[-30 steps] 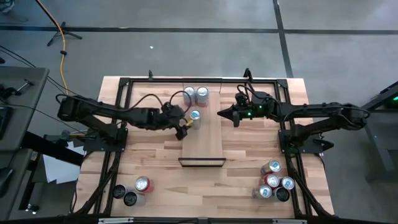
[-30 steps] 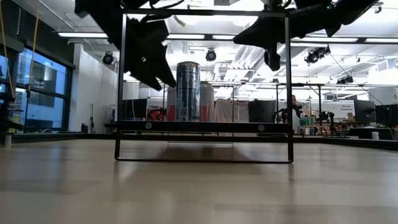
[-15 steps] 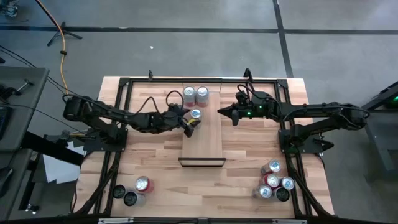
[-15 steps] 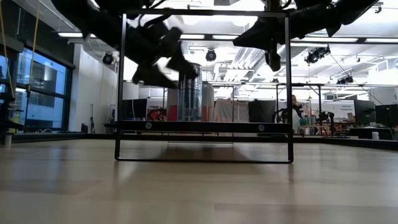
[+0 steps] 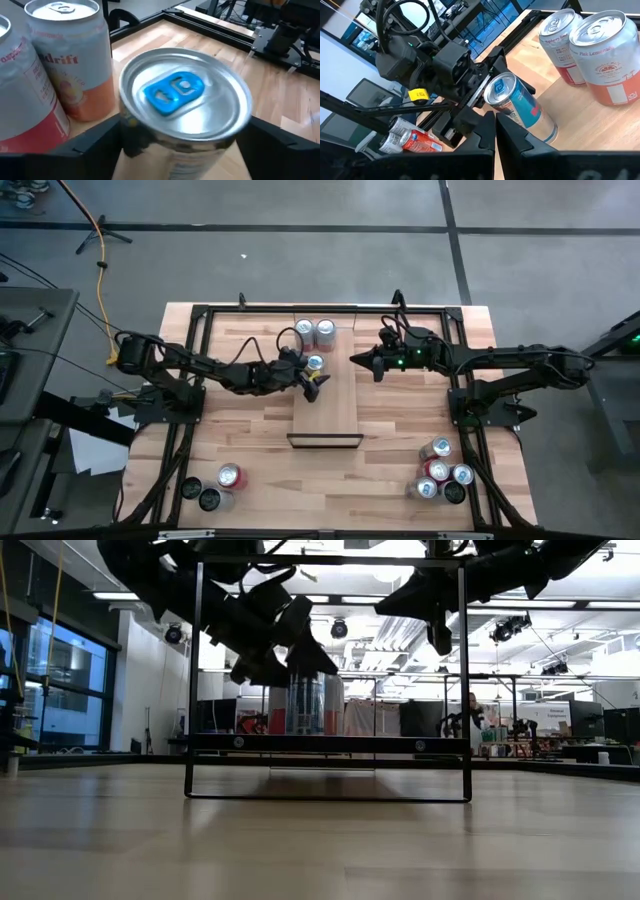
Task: Place canned beverage on shelf
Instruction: Put the blue soda can on the shelf
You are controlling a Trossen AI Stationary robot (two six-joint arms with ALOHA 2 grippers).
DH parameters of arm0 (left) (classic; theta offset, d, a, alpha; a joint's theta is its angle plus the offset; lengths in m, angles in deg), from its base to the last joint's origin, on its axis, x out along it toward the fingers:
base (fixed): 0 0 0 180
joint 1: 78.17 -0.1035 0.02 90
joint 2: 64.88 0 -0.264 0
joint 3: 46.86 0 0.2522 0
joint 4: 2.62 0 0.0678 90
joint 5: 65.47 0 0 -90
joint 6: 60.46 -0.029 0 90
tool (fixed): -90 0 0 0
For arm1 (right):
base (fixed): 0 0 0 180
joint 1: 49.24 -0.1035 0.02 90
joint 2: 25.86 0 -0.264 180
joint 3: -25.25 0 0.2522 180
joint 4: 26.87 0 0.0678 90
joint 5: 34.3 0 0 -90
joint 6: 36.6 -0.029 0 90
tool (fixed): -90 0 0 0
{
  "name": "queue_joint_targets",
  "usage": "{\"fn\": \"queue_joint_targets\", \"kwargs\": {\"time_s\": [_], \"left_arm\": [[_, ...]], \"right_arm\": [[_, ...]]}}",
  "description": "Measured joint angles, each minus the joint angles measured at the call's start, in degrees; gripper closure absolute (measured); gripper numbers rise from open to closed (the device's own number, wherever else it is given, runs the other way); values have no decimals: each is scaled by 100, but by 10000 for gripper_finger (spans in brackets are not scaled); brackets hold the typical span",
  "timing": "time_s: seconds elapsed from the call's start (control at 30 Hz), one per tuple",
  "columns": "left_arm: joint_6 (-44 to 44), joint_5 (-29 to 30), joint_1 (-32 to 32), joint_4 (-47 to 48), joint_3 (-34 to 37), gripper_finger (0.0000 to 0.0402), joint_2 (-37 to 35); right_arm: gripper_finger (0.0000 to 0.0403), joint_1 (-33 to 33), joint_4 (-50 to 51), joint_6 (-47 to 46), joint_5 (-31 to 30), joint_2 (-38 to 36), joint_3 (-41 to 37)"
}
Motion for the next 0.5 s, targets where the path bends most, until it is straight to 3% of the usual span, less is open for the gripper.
{"fn": "queue_joint_targets", "kwargs": {"time_s": [0.23, 0.5], "left_arm": [[308, -12, -82, 205, 9, 237, -259], [104, 258, -111, 987, 7, 242, -1181]], "right_arm": [[403, 0, -8, 54, 5, 0, 0], [403, 2, -86, 284, 5, 0, 0]]}}
